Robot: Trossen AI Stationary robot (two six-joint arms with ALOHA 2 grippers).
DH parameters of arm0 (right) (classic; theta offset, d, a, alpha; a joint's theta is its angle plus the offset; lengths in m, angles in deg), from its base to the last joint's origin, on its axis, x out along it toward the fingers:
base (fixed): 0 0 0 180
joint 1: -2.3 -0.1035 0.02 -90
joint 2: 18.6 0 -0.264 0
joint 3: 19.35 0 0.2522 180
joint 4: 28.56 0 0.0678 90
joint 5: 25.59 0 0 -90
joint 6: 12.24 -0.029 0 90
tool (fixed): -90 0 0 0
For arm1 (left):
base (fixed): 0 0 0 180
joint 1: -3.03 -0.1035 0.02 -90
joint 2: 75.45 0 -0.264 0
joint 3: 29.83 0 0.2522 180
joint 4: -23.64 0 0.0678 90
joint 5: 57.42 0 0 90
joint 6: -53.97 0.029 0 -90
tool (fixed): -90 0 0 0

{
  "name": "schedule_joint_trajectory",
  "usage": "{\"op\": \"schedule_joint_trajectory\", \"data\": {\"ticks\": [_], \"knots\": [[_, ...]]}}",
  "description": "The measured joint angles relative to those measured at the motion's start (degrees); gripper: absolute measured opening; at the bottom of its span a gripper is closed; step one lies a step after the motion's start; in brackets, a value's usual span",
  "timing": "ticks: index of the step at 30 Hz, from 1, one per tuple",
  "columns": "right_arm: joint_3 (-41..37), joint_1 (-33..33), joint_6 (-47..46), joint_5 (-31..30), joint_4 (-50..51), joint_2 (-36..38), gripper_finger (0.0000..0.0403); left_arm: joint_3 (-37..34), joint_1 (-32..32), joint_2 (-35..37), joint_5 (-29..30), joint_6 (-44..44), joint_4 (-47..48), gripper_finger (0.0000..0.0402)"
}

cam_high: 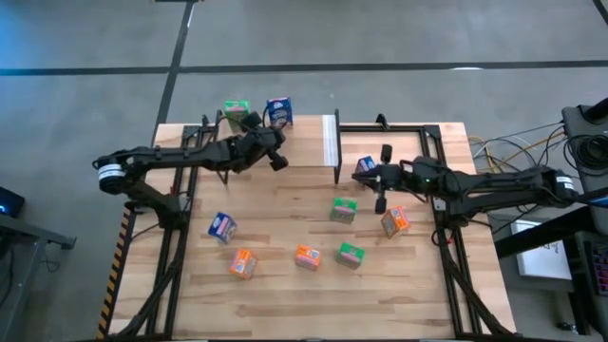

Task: Stack cereal on shelf
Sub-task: Adjust the blue cereal box on the shelf

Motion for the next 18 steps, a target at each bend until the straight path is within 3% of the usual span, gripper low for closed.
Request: {"op": "schedule_joint_trajectory", "data": {"ticks": [18], "knots": [[-2.8,0.0,0.2,-0.1,2.0,7.1,0.0012,0.0,-3.9,0.1,-1.9,0.0,-2.6,0.0]]}}
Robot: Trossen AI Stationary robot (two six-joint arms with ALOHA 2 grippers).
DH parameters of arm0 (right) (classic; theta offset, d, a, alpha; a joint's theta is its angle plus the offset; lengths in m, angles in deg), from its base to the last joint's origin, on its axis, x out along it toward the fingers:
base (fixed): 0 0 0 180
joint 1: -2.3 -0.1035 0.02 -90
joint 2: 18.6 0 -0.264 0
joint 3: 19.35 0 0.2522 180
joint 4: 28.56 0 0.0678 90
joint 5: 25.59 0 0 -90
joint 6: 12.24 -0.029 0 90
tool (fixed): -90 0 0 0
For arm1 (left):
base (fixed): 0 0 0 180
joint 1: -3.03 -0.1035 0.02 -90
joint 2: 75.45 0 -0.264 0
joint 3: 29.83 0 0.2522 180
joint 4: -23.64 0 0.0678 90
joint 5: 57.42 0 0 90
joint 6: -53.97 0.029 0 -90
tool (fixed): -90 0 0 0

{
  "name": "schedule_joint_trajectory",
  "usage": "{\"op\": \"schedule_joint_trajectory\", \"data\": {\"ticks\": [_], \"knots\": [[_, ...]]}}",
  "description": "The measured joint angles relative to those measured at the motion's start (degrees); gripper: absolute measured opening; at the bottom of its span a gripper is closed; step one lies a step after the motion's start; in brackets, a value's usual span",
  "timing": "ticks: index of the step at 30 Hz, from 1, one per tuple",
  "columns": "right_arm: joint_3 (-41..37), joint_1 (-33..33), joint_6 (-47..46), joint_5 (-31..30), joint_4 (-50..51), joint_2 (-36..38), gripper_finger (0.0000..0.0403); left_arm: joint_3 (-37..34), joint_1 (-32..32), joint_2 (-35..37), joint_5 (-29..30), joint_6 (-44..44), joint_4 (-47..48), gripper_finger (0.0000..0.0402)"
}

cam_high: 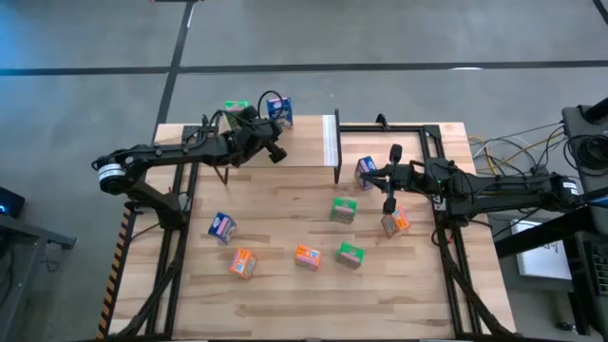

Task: Stack cereal on shelf
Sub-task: Adjust the blue cereal box on the shelf, then put the right orange cereal box on the shelf

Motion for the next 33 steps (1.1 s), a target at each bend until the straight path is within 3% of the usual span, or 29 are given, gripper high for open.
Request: {"op": "schedule_joint_trajectory", "data": {"ticks": [19,23,29,33], "knots": [[0.0,0.0,0.5,-0.4,0.1,0.0,0.0012,0.0,-2.6,0.0,-0.2,0.6,-1.6,0.0],[0.0,0.0,0.5,-0.5,0.1,0.0,0.0012,0.0,-2.3,0.0,-3.7,-1.1,-1.4,0.0],[0.0,0.0,0.0,-0.5,0.1,0.0,0.0012,-0.1,0.4,1.6,-9.0,-3.2,-1.2,0.0],[0.0,0.0,-2.6,-0.5,0.1,0.0,0.0012,-0.1,4.7,4.4,-9.1,-3.6,-0.4,0.0]]}}
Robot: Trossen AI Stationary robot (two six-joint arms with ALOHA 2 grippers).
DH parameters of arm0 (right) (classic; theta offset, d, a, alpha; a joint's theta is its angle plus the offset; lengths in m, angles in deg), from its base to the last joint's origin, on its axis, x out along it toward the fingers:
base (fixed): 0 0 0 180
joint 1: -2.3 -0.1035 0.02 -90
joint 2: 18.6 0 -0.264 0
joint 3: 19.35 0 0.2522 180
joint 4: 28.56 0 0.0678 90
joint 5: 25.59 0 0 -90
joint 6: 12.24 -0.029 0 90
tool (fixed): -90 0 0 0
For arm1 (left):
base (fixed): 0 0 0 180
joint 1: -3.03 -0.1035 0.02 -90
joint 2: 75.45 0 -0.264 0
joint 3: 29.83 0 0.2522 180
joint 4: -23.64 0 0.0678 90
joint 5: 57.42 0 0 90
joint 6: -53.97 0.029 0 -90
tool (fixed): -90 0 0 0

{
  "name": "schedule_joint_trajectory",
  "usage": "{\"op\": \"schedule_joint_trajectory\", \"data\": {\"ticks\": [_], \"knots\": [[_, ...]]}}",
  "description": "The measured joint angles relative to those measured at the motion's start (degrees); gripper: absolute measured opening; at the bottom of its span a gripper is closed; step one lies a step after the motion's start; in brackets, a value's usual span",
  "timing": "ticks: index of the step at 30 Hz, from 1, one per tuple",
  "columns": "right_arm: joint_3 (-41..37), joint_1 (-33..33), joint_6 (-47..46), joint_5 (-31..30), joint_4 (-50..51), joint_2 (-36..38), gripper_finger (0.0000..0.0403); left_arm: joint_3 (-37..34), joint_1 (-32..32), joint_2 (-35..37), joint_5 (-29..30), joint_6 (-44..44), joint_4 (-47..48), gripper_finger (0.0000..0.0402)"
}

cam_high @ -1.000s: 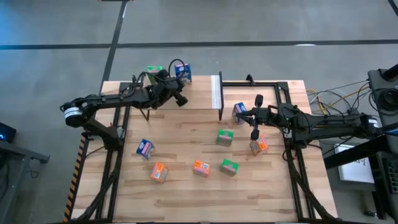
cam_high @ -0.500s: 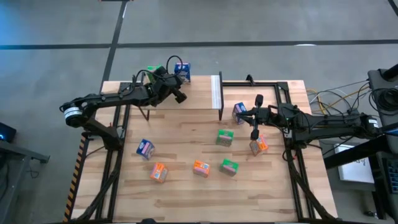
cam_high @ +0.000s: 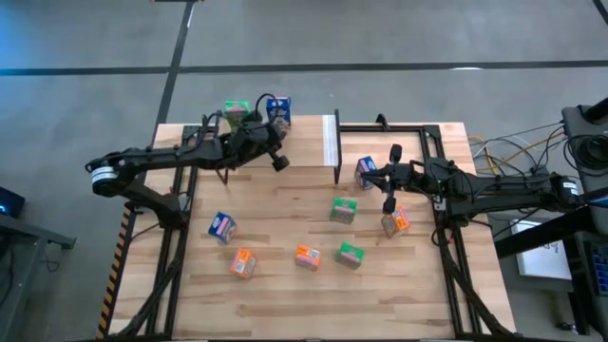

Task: Stack cereal on shelf
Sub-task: Put the right orange cereal box on the shelf

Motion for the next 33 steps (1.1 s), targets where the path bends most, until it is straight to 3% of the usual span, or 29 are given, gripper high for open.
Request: {"op": "schedule_joint_trajectory", "data": {"ticks": [10,14,20,30,33], "knots": [[0.0,0.0,-15.4,-0.1,3.0,0.0,0.0012,-2.9,15.1,11.0,-2.2,1.0,2.6,0.0],[1.7,0.0,-21.5,-0.1,6.6,-0.1,0.0012,-7.0,19.5,16.0,-6.5,0.7,1.1,0.0],[7.5,0.0,-28.6,-0.1,13.8,-2.1,0.0012,-14.0,24.3,22.9,-6.7,-0.4,-3.0,0.0],[22.6,-0.2,-41.8,0.9,38.1,-11.4,0.0012,-20.7,25.0,30.8,-4.0,-0.5,-3.8,0.0],[28.0,-0.2,-45.7,4.2,48.6,-15.1,0.0012,-22.0,25.0,32.2,-2.3,-0.1,-3.4,0.0]]}}
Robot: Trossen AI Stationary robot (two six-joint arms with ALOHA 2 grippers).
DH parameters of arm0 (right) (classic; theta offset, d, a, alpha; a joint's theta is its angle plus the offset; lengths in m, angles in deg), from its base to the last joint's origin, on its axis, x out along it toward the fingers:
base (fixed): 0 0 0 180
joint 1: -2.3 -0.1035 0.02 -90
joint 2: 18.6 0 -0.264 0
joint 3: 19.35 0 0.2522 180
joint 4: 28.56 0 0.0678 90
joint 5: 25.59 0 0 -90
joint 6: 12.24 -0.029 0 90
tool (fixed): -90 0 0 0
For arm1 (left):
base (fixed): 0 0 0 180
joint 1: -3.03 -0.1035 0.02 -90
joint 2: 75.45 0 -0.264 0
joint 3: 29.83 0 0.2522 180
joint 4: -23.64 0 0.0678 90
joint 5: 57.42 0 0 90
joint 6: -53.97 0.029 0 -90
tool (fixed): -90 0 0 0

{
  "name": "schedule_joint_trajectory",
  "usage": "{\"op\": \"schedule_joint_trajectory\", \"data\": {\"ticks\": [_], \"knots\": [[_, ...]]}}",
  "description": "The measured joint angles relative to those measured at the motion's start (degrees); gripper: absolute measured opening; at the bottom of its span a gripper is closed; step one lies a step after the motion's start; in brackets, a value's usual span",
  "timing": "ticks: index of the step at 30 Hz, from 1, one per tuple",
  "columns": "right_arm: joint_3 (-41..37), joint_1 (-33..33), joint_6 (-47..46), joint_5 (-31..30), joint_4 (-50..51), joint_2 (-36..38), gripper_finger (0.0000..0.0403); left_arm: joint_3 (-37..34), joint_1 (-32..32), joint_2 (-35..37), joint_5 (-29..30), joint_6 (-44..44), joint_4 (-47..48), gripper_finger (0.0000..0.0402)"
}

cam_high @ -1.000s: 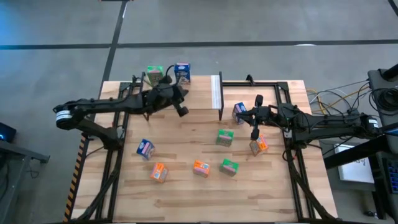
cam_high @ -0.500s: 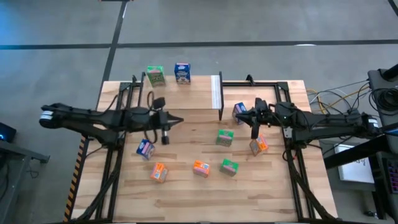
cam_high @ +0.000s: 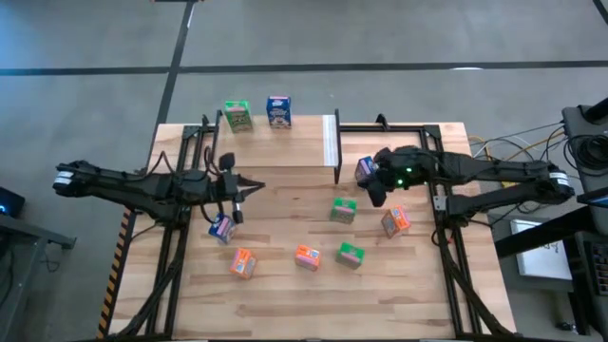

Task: Stack cereal on shelf
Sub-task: Put the right orange cereal box on the shelf

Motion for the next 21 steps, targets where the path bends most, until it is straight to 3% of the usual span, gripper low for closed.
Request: {"op": "schedule_joint_trajectory", "data": {"ticks": [4,12,21], "knots": [[7.4,0.0,-5.6,2.5,15.3,-4.5,0.0012,-0.3,0.0,1.3,3.6,0.0,0.1,0.0],[18.2,0.0,-13.5,2.6,46.4,-10.7,0.0012,-0.3,0.0,2.9,4.5,0.0,2.7,0.0],[15.7,-1.2,-21.2,6.7,51.8,-8.8,0.0013,-0.3,0.0,5.4,8.5,-2.0,6.5,0.0]]}}
